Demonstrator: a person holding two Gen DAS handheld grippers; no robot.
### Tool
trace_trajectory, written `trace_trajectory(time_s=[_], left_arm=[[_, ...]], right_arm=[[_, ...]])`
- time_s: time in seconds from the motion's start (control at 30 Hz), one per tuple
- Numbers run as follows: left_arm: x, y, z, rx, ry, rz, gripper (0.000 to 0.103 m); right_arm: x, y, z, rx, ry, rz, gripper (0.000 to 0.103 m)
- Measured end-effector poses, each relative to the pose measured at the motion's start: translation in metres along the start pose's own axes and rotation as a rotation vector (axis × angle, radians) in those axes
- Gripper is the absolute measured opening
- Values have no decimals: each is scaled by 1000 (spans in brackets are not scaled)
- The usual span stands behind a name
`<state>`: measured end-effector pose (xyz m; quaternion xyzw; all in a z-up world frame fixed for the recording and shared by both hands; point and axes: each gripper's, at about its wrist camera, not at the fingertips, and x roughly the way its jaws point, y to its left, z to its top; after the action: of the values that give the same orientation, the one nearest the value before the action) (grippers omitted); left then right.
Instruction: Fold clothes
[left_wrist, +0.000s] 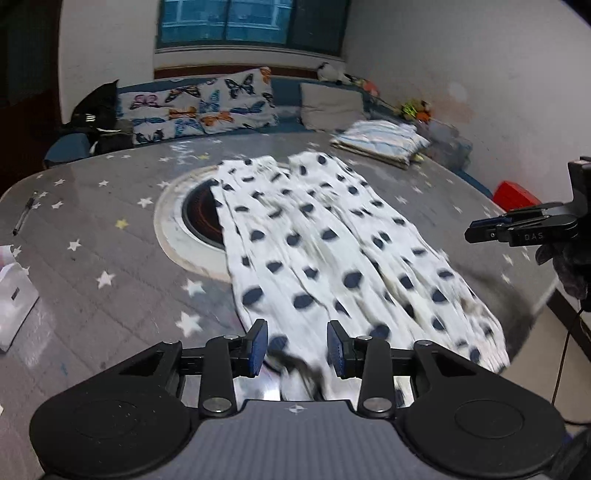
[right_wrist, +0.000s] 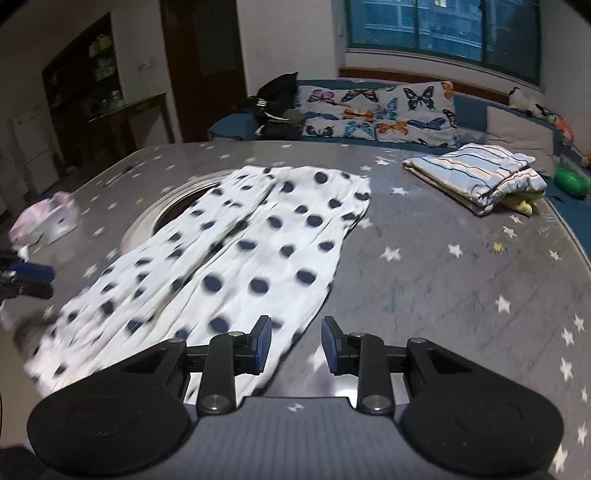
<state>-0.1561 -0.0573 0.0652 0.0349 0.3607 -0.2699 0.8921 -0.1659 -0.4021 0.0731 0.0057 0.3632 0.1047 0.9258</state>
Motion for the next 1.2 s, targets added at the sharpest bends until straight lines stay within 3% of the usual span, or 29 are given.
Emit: trace_trajectory(time_s=[0.33, 0.63, 1.2], left_arm=[[51, 24, 32, -59, 9, 35, 40], [84, 29, 48, -62, 38, 8, 45], [128, 50, 73, -101, 96, 29, 48]], right_arm=[[68, -28, 62, 29, 4, -42, 30], [135, -62, 112, 53, 23, -89, 36], [238, -120, 159, 223, 42, -11, 36]])
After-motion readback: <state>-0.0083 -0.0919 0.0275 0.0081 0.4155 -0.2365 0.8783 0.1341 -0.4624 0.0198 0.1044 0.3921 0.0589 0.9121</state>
